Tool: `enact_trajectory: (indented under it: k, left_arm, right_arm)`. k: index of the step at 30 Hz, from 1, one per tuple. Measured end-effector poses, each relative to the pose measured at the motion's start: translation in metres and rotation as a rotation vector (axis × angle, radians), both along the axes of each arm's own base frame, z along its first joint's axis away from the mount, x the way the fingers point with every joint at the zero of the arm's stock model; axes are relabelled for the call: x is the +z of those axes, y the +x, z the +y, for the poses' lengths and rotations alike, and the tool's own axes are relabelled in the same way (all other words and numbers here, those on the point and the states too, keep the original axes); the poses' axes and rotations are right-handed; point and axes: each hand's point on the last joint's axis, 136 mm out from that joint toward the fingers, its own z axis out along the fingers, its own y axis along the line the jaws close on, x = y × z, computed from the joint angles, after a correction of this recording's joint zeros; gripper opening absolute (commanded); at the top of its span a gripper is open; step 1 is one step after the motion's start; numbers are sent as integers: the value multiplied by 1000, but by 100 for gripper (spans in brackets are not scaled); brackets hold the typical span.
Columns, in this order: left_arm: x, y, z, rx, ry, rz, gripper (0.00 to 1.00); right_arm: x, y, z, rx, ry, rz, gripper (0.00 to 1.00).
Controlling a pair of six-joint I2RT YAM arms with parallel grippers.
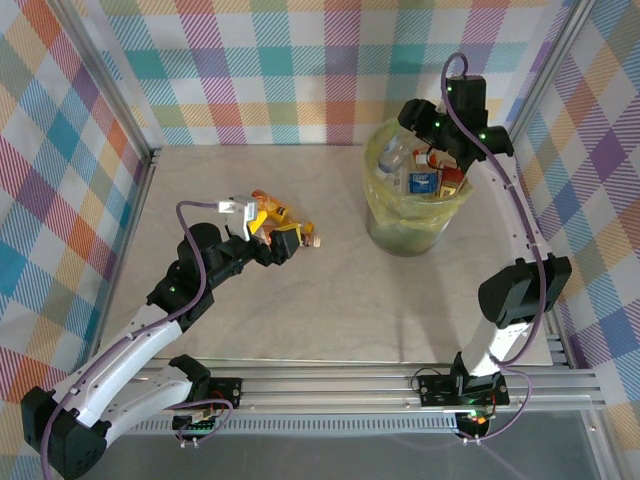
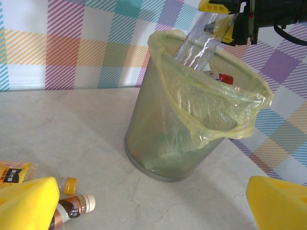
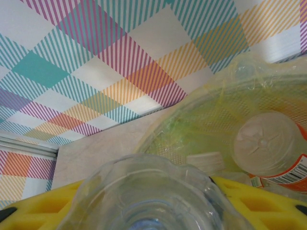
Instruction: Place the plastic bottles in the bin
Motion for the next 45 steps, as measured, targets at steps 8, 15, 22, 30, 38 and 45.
enact_trajectory:
  k: [8, 15, 22, 30, 38, 45]
  left_arm:
    - [-6, 3, -2, 1, 5, 20, 100]
    - [-12, 6, -4, 2, 8, 40, 100]
    - [-12, 6, -4, 4, 0, 48, 100]
    - [-12, 6, -4, 4, -2, 50, 100]
    - [-15, 8, -4, 9, 0, 59, 100]
    - [-32, 21, 2, 87, 21, 120, 100]
  right_arm:
    - [-24, 0, -3, -9, -25, 45, 78]
    - [-26, -1, -15, -40, -113, 47, 82]
    - [-12, 0, -32, -89, -213, 22, 82]
    - [-5, 23, -36, -95, -294, 4, 83]
    - [-22, 42, -33, -69, -373, 43, 82]
    - [-41, 40, -31, -58, -444, 97, 67]
